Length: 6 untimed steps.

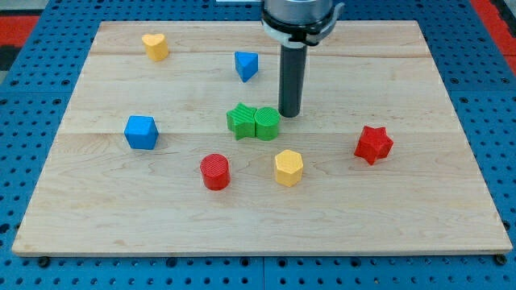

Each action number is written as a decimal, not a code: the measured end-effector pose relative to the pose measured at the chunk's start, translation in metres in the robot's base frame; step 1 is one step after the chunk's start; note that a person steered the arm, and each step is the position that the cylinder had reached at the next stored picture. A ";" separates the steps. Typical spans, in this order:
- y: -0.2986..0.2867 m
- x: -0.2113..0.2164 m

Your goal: Push the red star closer to the yellow hexagon

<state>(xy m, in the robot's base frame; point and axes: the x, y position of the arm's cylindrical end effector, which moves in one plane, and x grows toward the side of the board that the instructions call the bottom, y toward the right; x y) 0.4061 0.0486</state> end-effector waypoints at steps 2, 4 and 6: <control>0.063 0.000; 0.131 0.033; 0.133 0.062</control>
